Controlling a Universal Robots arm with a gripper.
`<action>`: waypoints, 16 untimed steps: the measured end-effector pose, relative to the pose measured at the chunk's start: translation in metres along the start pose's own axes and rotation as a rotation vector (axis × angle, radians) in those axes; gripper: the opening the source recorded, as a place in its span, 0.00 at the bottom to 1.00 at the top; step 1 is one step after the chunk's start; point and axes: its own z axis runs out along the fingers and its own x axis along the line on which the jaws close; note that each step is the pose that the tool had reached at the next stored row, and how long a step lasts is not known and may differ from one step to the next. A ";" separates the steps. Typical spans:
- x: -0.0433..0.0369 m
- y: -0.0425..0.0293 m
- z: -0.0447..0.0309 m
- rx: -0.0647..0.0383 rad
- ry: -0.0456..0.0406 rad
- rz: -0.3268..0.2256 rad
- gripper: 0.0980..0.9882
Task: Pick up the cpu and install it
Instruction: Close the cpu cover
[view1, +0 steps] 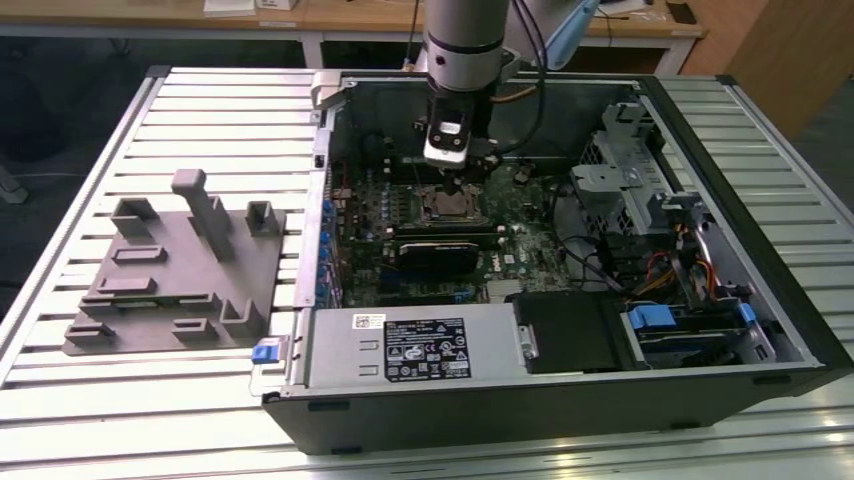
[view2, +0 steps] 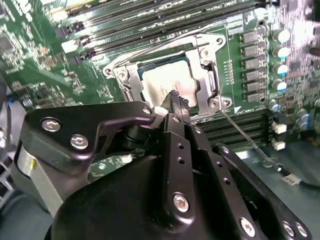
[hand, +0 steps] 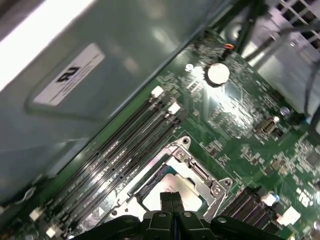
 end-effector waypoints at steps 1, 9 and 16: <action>0.0000 0.0000 0.0001 0.000 0.0007 -0.018 0.01; 0.0000 -0.0001 0.0011 -0.002 0.0070 -0.163 0.01; 0.0000 -0.0001 0.0020 -0.004 0.0124 -0.291 0.01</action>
